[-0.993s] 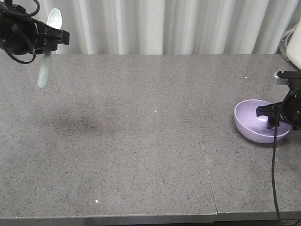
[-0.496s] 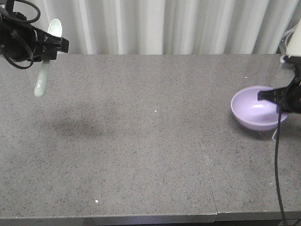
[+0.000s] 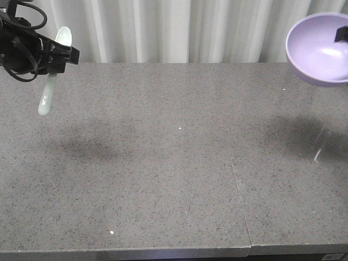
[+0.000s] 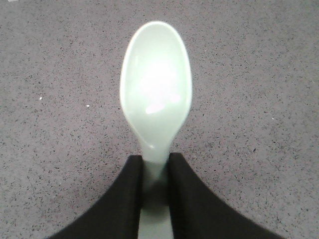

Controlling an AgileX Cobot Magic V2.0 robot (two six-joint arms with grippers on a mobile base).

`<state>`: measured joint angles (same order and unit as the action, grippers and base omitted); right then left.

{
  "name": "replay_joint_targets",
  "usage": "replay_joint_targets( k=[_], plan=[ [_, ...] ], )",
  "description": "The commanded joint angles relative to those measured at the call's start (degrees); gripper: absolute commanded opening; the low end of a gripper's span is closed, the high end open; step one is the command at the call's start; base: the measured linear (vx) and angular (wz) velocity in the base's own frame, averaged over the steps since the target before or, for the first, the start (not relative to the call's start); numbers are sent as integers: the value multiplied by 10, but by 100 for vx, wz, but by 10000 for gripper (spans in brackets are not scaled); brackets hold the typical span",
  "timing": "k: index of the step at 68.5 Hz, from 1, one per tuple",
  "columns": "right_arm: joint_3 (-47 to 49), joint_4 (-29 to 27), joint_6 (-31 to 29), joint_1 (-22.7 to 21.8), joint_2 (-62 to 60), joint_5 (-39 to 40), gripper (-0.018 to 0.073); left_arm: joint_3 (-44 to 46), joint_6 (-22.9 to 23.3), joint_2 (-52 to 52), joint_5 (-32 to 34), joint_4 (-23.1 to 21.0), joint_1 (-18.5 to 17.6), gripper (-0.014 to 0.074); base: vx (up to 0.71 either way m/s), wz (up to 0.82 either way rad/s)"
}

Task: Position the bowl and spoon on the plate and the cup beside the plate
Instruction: 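Lift the lavender bowl upward with the right gripper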

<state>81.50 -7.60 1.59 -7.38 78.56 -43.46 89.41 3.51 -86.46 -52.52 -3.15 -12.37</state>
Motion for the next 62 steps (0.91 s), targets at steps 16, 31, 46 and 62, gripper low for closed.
replay_joint_targets(
  k=[16,31,46,62],
  plan=[
    [19,-34,-27,-3,-82,24,-6,15,0,18,30,-7,-4,-6,0,0],
    [19,-33,-27,-3,-87,5,-6,15,0,18,30,-7,-4,-6,0,0],
    [19,-33,-24,-3,-87,4,-6,15,0,18,30,-7,-4,-6,0,0],
    [19,-33,-24,-3,-87,4,-6,15,0,18,30,-7,-4,-6,0,0]
  ],
)
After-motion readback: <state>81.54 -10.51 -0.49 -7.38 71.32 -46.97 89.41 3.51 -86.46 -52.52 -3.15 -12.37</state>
